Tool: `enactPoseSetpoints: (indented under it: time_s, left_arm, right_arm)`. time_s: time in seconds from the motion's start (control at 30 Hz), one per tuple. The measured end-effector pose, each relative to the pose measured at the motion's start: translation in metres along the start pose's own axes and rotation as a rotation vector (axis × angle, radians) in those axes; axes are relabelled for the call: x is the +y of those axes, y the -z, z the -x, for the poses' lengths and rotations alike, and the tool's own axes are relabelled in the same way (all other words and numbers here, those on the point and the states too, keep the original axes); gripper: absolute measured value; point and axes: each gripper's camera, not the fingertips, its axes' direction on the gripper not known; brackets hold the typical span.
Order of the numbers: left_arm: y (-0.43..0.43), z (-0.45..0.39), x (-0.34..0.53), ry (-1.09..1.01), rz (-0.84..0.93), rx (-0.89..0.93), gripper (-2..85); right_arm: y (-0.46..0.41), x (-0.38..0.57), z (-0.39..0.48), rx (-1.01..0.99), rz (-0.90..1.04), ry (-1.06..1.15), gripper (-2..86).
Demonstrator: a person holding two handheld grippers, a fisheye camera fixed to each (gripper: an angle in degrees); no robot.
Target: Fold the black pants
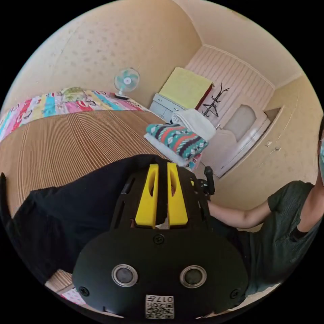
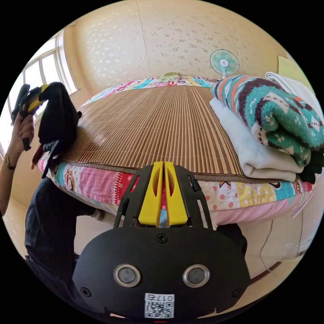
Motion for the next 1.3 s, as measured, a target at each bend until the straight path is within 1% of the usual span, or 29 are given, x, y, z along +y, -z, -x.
enactPoseSetpoints:
  time_s: [0.07,0.13,0.2,0.27,0.33,0.4,0.43,0.47,0.5,0.53,0.57,0.6,0.63,0.67,0.7,0.77,0.83,0.9,0.93,1.0,1.1,1.13,1.2,1.23,1.3]
  left_arm:
    - [-0.065,-0.019,0.038,-0.02,0.098,0.153,4.6]
    - [-0.084,-0.041,0.067,-0.049,0.119,0.209,4.5]
    - [-0.085,-0.057,0.092,-0.049,0.113,0.176,4.9]
    - [-0.067,-0.063,0.122,-0.002,0.074,0.14,6.0]
    - [-0.045,-0.062,0.141,0.028,0.046,0.135,6.4]
    - [-0.022,-0.059,0.16,0.062,0.028,0.118,6.4]
    - [-0.007,-0.054,0.172,0.099,0.012,0.092,6.5]
    - [0.005,-0.048,0.185,0.151,-0.001,0.064,6.6]
    - [0.01,-0.044,0.19,0.175,-0.005,0.055,7.0]
    - [0.017,-0.035,0.199,0.217,-0.014,0.05,7.8]
    - [0.022,-0.027,0.204,0.249,-0.019,0.053,8.3]
    - [0.024,-0.022,0.206,0.263,-0.021,0.055,8.5]
    - [0.026,-0.013,0.207,0.29,-0.025,0.054,8.9]
    - [0.029,-0.003,0.206,0.325,-0.037,0.045,9.8]
    - [0.032,0.001,0.205,0.345,-0.05,0.035,10.4]
    - [0.05,0.016,0.2,0.424,-0.143,-0.009,13.3]
    - [0.067,0.027,0.195,0.465,-0.216,-0.042,14.3]
    - [0.085,0.038,0.19,0.494,-0.284,-0.085,14.7]
    - [0.096,0.047,0.186,0.509,-0.326,-0.108,15.0]
    - [0.108,0.064,0.181,0.539,-0.386,-0.126,15.8]
    - [0.118,0.099,0.165,0.59,-0.466,-0.104,17.7]
    - [0.118,0.113,0.156,0.61,-0.491,-0.104,18.4]
    - [0.109,0.136,0.141,0.658,-0.489,-0.079,19.5]
    - [0.099,0.15,0.128,0.671,-0.477,-0.033,19.8]
    - [0.081,0.163,0.108,0.687,-0.429,-0.006,19.7]
  right_arm:
    - [0.002,0.001,-0.004,0.0,-0.002,-0.003,0.6]
    - [0.004,0.002,-0.008,0.004,-0.001,0.001,0.7]
    - [0.007,0.001,-0.014,0.009,0.005,0.009,0.9]
    - [0.011,-0.001,-0.021,0.001,0.013,0.003,1.3]
    - [0.019,-0.007,-0.034,-0.062,0.011,-0.067,2.0]
    - [0.034,-0.022,-0.054,-0.284,-0.089,-0.169,4.3]
    - [0.037,-0.029,-0.058,-0.345,-0.122,-0.186,5.4]
    - [0.036,-0.048,-0.063,-0.458,-0.157,-0.214,7.5]
    - [0.025,-0.075,-0.064,-0.553,-0.125,-0.22,9.2]
    - [0.017,-0.091,-0.063,-0.586,-0.089,-0.213,10.1]
    - [-0.004,-0.124,-0.055,-0.621,0.006,-0.172,12.4]
    - [-0.029,-0.153,-0.043,-0.615,0.111,-0.109,14.2]
    - [-0.044,-0.166,-0.037,-0.611,0.164,-0.074,14.8]
    - [-0.073,-0.186,-0.023,-0.613,0.267,-0.015,15.4]
    - [-0.1,-0.197,-0.01,-0.645,0.369,0.033,15.5]
    - [-0.123,-0.204,0.009,-0.74,0.474,0.097,13.3]
    - [-0.106,-0.203,0.016,-0.713,0.414,0.122,10.3]
    - [-0.053,-0.193,0.027,-0.695,0.262,0.224,5.8]
    - [-0.04,-0.188,0.031,-0.705,0.234,0.256,5.3]
    - [0.004,-0.165,0.049,-0.745,0.175,0.391,3.9]
    - [0.034,-0.131,0.068,-0.759,0.148,0.521,3.2]
    - [0.037,-0.125,0.07,-0.769,0.15,0.531,3.1]
    - [0.034,-0.108,0.074,-0.826,0.193,0.542,2.8]
    - [0.033,-0.105,0.073,-0.838,0.202,0.541,2.8]
    - [0.028,-0.098,0.068,-0.879,0.218,0.525,2.6]
